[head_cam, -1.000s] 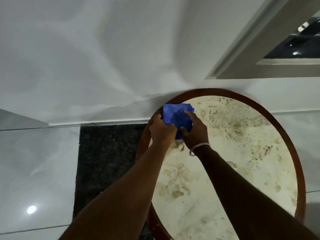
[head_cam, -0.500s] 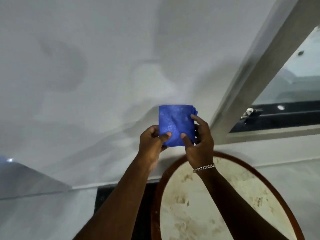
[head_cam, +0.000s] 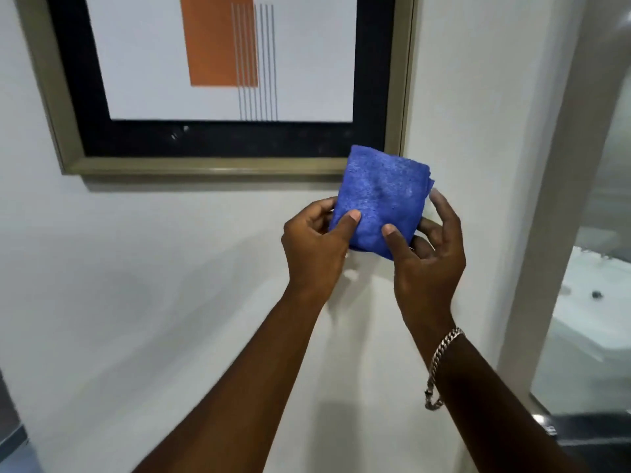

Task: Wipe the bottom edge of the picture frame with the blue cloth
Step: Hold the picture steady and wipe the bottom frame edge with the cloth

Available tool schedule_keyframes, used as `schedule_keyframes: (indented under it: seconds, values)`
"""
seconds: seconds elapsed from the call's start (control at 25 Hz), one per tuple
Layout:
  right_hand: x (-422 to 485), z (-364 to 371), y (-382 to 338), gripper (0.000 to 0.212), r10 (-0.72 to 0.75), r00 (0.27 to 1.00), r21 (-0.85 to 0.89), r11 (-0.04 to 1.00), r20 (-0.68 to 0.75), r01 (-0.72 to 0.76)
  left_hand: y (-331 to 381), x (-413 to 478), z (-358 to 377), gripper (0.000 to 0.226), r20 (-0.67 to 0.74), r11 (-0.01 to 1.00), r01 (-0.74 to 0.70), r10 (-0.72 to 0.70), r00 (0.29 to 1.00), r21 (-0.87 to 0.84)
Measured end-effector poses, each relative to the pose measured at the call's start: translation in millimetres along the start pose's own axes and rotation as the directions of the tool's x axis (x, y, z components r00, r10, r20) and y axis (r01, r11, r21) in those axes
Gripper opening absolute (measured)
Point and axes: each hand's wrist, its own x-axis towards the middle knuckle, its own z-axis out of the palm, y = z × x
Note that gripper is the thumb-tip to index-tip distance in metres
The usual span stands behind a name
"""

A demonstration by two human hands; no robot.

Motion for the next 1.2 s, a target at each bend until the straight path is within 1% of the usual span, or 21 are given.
schedule_keyframes:
  seconds: [0.08,0.16,0.24,0.32,0.36,0.4,0.44,0.48,0.56,0.6,0.64,0.68,0.72,0.8,0.84,0.88,0.92,1.0,1.08,1.16,1.2]
  values:
    - [19,18,-8,0.056,-0.169,0.985,-0.166,0.973,-0.046,0.160,21,22,6,0.019,-0.035,0.994,-0.083,0.085,0.996,0.065]
    - [35,32,-8,0.057,-0.382,0.924,-0.415,0.845,-0.029,0.337,34,39,12,0.016,-0.034,0.980,-0.145,0.151,0.988,0.137]
    - [46,48,-4,0.058,-0.518,0.849,-0.595,0.651,0.105,0.471,41,48,12,0.010,-0.001,0.949,-0.221,0.227,0.974,0.226]
    - [53,65,5,0.052,-0.595,0.755,-0.682,0.434,0.274,0.589,47,53,8,0.008,0.089,0.876,-0.322,0.312,0.946,0.360]
    - [54,73,10,0.050,-0.600,0.733,-0.695,0.376,0.322,0.613,51,57,3,0.010,0.145,0.822,-0.381,0.353,0.924,0.424]
    - [54,79,15,0.050,-0.590,0.733,-0.700,0.362,0.340,0.616,56,64,-5,0.012,0.187,0.765,-0.441,0.402,0.896,0.469]
    - [54,83,20,0.050,-0.578,0.742,-0.705,0.365,0.340,0.608,61,72,-16,0.012,0.211,0.706,-0.510,0.471,0.856,0.492]
    - [53,85,26,0.051,-0.572,0.748,-0.715,0.360,0.337,0.599,67,84,-29,0.011,0.222,0.622,-0.597,0.575,0.787,0.506]
    - [48,85,35,0.053,-0.587,0.734,-0.733,0.323,0.342,0.599,79,113,-57,0.012,0.275,0.372,-0.744,0.762,0.586,0.555]
    - [48,85,39,0.054,-0.600,0.717,-0.727,0.305,0.356,0.616,85,130,-71,0.016,0.336,0.236,-0.781,0.803,0.491,0.578]
    - [50,86,40,0.054,-0.610,0.695,-0.709,0.291,0.380,0.642,90,149,-83,0.020,0.417,0.109,-0.796,0.805,0.422,0.595]
    - [53,86,40,0.053,-0.621,0.667,-0.681,0.277,0.411,0.678,97,168,-93,0.025,0.513,-0.016,-0.797,0.774,0.373,0.604]
    - [57,85,39,0.052,-0.632,0.632,-0.649,0.255,0.449,0.717,103,186,-102,0.031,0.606,-0.130,-0.788,0.718,0.343,0.601]
    - [67,77,35,0.050,-0.647,0.567,-0.611,0.191,0.510,0.768,118,213,-115,0.046,0.751,-0.319,-0.755,0.573,0.328,0.573]
    - [71,72,34,0.050,-0.649,0.557,-0.628,0.153,0.518,0.763,124,222,-120,0.053,0.794,-0.387,-0.737,0.512,0.328,0.554]
    - [73,71,33,0.051,-0.655,0.569,-0.667,0.130,0.498,0.734,130,229,-124,0.058,0.820,-0.443,-0.717,0.471,0.325,0.538]
    - [74,73,35,0.052,-0.668,0.591,-0.708,0.133,0.453,0.694,134,235,-128,0.061,0.834,-0.486,-0.695,0.447,0.324,0.530]
    - [70,85,43,0.051,-0.697,0.623,-0.746,0.190,0.356,0.638,135,240,-132,0.067,0.838,-0.539,-0.650,0.433,0.331,0.535]
    - [64,94,51,0.051,-0.722,0.606,-0.727,0.211,0.335,0.653,132,241,-132,0.070,0.844,-0.571,-0.627,0.426,0.325,0.530]
    - [63,92,51,0.051,-0.730,0.571,-0.711,0.170,0.374,0.683,134,240,-131,0.072,0.856,-0.589,-0.625,0.410,0.316,0.513]
    - [65,91,50,0.050,-0.733,0.568,-0.717,0.159,0.376,0.679,135,240,-131,0.073,0.859,-0.594,-0.624,0.405,0.313,0.507]
